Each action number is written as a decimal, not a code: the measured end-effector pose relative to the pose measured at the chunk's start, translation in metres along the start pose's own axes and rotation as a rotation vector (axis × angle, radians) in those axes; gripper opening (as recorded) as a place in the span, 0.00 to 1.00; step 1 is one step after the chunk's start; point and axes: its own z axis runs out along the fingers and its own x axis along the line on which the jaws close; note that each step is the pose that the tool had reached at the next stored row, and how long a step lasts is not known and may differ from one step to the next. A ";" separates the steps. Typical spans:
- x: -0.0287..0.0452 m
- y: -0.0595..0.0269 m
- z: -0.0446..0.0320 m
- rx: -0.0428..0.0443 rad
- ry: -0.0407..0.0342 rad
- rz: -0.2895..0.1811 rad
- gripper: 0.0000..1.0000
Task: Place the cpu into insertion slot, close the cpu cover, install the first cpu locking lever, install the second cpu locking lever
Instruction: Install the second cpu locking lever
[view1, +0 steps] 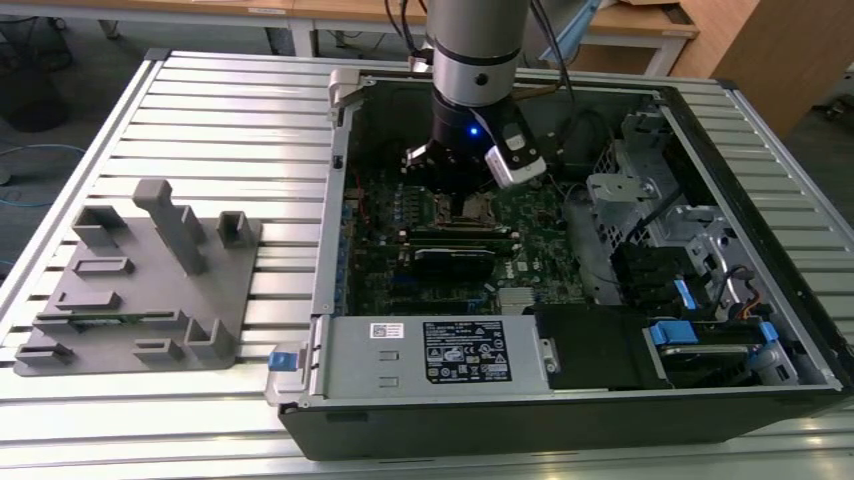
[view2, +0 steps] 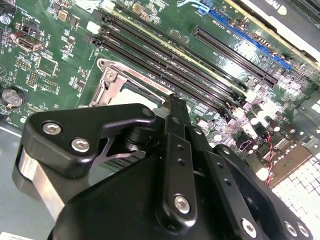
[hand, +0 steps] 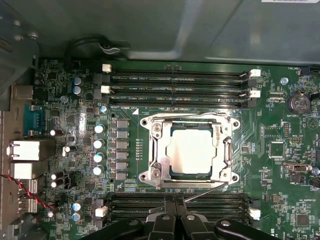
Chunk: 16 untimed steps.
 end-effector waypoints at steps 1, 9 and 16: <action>0.0000 0.0000 0.0000 0.0000 0.0000 0.000 0.11; 0.0003 -0.0001 0.0049 0.0000 0.0000 0.000 0.11; 0.0005 -0.0002 0.0091 0.0002 0.0001 0.000 0.11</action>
